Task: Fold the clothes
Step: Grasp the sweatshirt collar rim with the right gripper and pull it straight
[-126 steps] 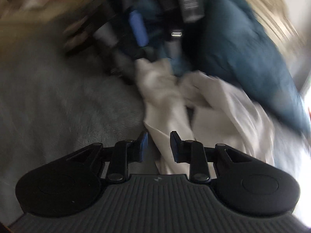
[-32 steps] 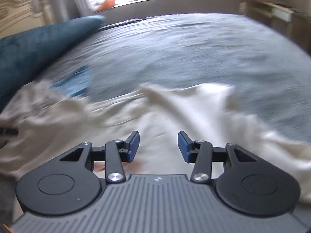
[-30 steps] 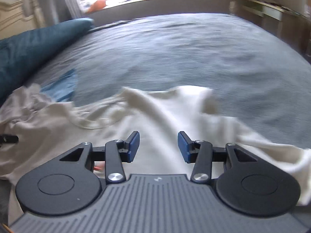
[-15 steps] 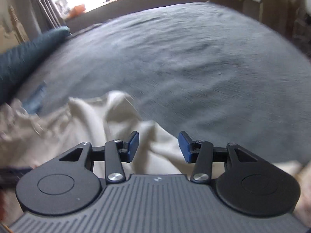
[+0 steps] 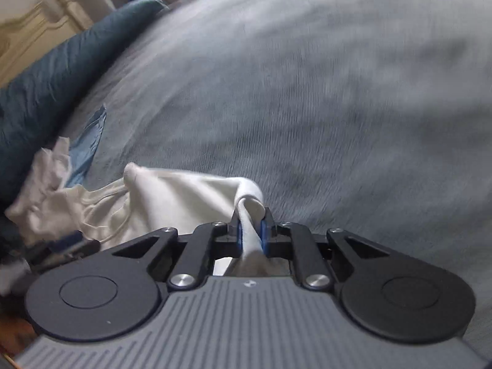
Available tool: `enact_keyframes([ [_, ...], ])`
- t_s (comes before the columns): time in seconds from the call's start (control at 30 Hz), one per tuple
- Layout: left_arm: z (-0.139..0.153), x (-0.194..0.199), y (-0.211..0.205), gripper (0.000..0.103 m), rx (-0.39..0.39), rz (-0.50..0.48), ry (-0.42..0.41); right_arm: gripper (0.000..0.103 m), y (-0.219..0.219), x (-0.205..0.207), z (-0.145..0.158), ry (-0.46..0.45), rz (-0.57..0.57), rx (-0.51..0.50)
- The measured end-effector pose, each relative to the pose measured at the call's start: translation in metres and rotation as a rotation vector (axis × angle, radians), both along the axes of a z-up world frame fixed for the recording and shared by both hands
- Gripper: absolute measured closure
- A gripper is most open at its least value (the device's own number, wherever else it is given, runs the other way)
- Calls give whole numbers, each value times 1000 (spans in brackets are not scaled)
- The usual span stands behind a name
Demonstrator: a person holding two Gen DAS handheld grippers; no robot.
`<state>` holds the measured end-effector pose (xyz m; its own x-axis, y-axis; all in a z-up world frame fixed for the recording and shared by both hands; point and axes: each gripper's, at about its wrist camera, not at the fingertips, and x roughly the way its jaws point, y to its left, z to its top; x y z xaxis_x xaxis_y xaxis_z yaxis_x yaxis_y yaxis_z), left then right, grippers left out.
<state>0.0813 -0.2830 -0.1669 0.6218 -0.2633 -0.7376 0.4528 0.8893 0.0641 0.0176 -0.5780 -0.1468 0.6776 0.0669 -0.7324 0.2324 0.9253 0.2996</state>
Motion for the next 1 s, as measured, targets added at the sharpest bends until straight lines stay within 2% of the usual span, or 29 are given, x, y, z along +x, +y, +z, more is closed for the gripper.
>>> enact_keyframes([
  [0.07, -3, 3, 4, 45, -4, 6, -10, 95, 10, -2, 3, -29, 13, -157],
  [0.17, -4, 4, 4, 43, 8, 0, -25, 94, 31, 12, -27, 8, 84, -334],
  [0.23, 1, 4, 4, 43, 8, -9, -18, 92, 47, 16, -48, -2, 143, -461],
  [0.27, 5, 3, 6, 43, 0, -17, -16, 90, 51, 16, -49, -14, 151, -487],
  [0.33, 15, 0, 15, 43, -27, -37, -14, 82, 45, 12, -33, -27, 108, -430],
  [0.47, 30, -2, 36, 43, -55, -69, -27, 61, 6, -12, 19, -168, -19, -217],
  [0.53, 33, 5, 46, 43, -47, -67, -39, 60, -7, -6, 32, -206, -29, -93],
  [0.63, 36, 23, 58, 43, -48, -33, -51, 60, -7, 40, 19, -143, 53, 32],
  [0.7, 39, 37, 66, 43, -62, -9, -56, 60, 5, 72, 0, -80, 107, 13],
  [0.8, 42, 57, 69, 41, -39, -14, -89, 61, 14, 108, -24, -11, 157, 73],
  [0.9, 43, 79, 68, 29, -3, -65, -80, 60, 25, 120, -27, -10, 214, 181],
  [1.0, 36, 103, 69, 29, 6, -82, -11, 60, 37, 127, -22, -8, 268, 285],
])
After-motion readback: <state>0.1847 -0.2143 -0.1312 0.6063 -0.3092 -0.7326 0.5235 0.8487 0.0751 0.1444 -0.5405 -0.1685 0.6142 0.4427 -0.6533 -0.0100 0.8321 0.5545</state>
